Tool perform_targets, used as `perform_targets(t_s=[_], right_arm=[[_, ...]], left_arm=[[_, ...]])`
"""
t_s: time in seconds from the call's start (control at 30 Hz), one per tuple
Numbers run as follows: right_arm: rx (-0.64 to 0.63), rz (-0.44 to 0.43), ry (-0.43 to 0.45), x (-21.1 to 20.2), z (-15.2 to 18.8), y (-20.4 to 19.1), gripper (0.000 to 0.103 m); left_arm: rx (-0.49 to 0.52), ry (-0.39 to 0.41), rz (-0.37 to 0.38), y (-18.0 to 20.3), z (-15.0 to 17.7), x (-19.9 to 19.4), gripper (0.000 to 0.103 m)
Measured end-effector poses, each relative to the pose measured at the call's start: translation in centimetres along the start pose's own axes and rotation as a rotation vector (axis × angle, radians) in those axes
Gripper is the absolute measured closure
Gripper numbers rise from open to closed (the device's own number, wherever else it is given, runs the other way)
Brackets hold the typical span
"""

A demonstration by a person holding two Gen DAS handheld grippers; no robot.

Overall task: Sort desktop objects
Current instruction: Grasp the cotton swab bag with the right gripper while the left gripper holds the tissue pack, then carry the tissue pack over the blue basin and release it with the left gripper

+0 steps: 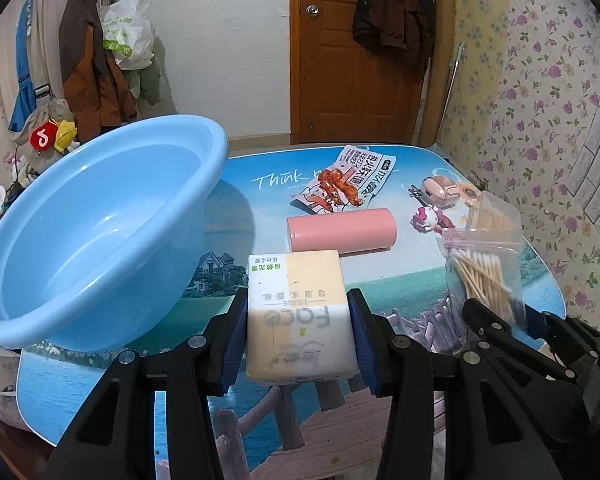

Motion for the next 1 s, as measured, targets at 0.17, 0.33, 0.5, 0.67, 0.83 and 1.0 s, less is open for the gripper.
perform_targets(t_s=[0.17,0.33,0.5,0.67,0.83,1.0], right_arm=[[0.020,-0.035,0.015,-1.2,-0.1,0.3,0.081],[0.040,-0.056,0.032,-2.9,-0.1,0.3,0.086],[0.036,-0.054,0.083,-5.2,-0.8,0.2,0.086],[0.027,-0.058,0.148,-8.1,-2.0,-0.2,0.087],[0.027,-0.071,0.200,-10.9,-2.7,-0.9,0.087],[0.019,-0.074,0.260,-13.5,-4.2,-2.0,0.087]], left_arm=[[-0.004,0.012,-0.004,-0.2,-0.1,-0.8,0.058],[-0.005,0.032,-0.004,-0.4,-0.4,-2.1,0.058],[-0.013,0.065,-0.014,-1.1,-0.9,-3.9,0.058],[-0.025,0.115,-0.025,-2.1,-1.8,-6.3,0.058],[-0.044,0.167,-0.034,-3.6,-2.5,-8.9,0.058],[-0.090,0.213,-0.071,-6.7,-3.4,-11.1,0.058]])
Point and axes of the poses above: each gripper's, at about its wrist camera, not at the fingertips, and x roughly the way its jaws point, y to its right, z to its underside, the point moved 1 cm from there along x, roughly the way its jaws point, and after that the axes turned 13 degrees about y, right-handed, at the moved point
